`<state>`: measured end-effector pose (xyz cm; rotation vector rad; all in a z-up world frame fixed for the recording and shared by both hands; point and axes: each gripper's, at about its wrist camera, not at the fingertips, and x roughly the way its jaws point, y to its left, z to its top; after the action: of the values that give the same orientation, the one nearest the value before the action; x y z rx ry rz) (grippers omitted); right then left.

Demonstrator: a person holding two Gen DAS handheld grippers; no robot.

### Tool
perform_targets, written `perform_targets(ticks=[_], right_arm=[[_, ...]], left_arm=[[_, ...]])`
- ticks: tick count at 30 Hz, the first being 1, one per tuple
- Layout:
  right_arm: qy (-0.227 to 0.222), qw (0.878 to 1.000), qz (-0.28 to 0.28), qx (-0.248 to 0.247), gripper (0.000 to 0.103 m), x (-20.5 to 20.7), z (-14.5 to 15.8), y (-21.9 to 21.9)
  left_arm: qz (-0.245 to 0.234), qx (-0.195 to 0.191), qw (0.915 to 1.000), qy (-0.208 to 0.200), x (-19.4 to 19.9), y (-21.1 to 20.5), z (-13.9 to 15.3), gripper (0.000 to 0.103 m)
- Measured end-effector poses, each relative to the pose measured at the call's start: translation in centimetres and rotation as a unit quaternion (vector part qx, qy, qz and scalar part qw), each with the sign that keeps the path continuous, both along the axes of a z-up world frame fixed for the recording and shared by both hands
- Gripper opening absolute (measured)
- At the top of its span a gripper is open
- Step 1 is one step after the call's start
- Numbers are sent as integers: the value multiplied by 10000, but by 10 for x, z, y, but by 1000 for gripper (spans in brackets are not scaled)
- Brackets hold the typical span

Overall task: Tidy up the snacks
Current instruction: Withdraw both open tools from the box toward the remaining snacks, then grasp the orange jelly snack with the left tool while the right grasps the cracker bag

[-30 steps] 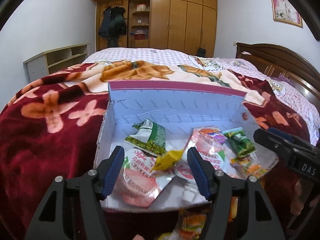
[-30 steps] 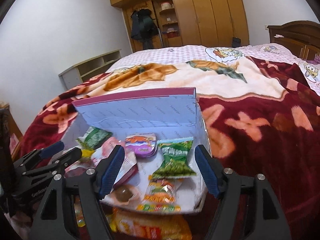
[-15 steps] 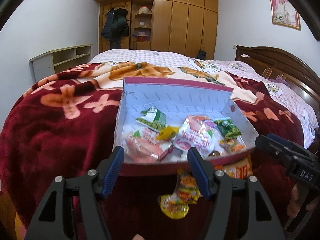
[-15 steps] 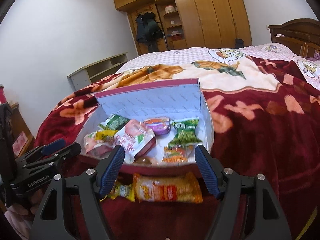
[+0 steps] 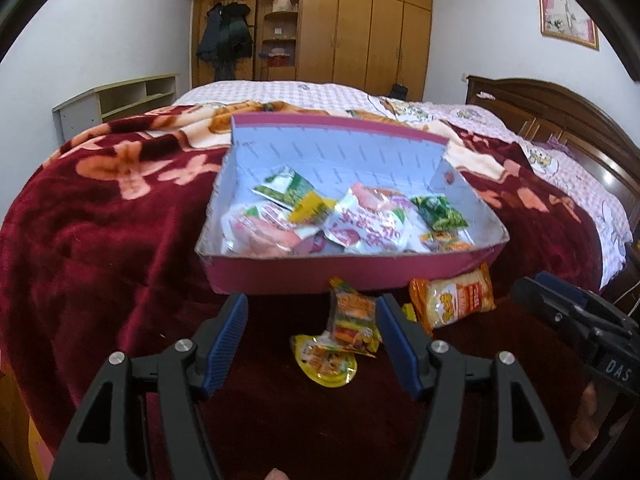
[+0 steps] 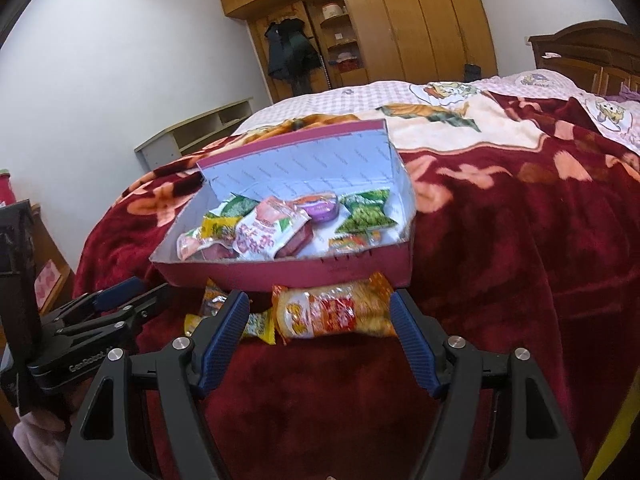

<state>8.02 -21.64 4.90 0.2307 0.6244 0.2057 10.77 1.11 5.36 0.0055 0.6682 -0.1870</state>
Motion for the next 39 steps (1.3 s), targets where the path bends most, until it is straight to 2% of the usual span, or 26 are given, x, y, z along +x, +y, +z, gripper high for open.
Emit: perform_targets(ticks=[4,8,19,29,31,33,34,39], right_arm=[[203,9997,-13,144,74,1,-13,-6],[278,9994,-51,181,74,1,-21,-10],[453,9987,-135,193,74,5,-41,-17],[435,9990,-91,5,74,4,-49,-10],[448,9989,-100,15,74,4,-49,-10],[443,9990,-97,12,74,4,-50,-10],[446,9990,-98,16,74,4,-50,-10],[446,9990,-96,13,74,4,-50,-10]], left_arm=[[-21,200,9997,115,5,-11,-12,70],[-66,234,9995,217,11,-20,-19,70],[83,568,9981,233,24,-37,-35,70],[223,441,9980,401,36,-33,-44,68],[142,431,9982,386,35,-34,-44,59],[8,430,9986,316,32,-38,-43,40],[-42,457,9986,276,30,-40,-42,35],[-60,431,9988,242,29,-41,-41,30]])
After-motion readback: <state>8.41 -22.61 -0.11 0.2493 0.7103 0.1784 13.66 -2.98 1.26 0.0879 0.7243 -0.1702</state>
